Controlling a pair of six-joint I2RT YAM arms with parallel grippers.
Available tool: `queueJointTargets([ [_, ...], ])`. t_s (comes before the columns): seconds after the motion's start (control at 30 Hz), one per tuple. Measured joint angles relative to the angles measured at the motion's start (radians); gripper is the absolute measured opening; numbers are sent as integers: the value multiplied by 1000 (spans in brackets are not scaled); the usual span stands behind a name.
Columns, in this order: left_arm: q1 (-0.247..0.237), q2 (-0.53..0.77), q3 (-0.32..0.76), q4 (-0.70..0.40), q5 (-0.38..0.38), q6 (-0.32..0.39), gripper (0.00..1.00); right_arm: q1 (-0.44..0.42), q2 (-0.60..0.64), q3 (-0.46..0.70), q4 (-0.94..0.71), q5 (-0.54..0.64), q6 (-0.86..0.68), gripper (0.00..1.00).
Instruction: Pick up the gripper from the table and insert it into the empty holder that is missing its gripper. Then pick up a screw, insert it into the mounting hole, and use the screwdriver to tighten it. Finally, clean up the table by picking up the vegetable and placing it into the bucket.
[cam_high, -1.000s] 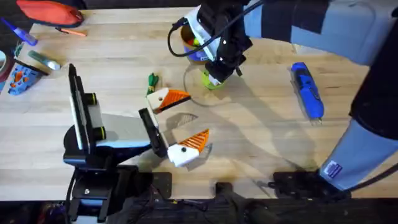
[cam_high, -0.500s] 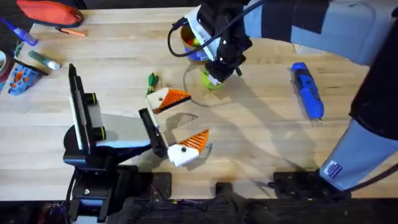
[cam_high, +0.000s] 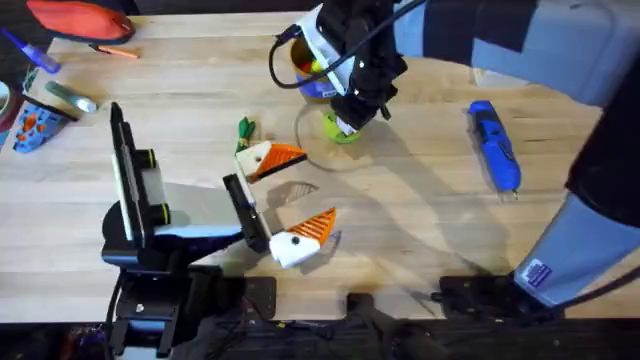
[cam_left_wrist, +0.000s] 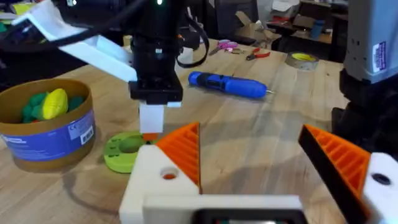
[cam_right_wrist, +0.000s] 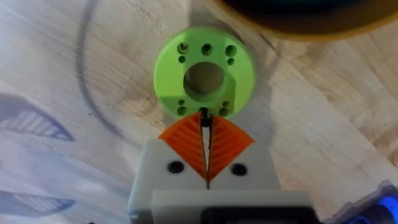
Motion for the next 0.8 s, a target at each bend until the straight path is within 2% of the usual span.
queueJointTargets([
  [0.3,0,0,0,0,0,0,985,0,-89,15,-5,6,0,6],
  [0.5,0,0,0,0,0,0,985,0,-133,34,-74,7,1,6],
  [0.8,0,0,0,0,0,0,985,0,-146,244,-245,-17,1,6],
])
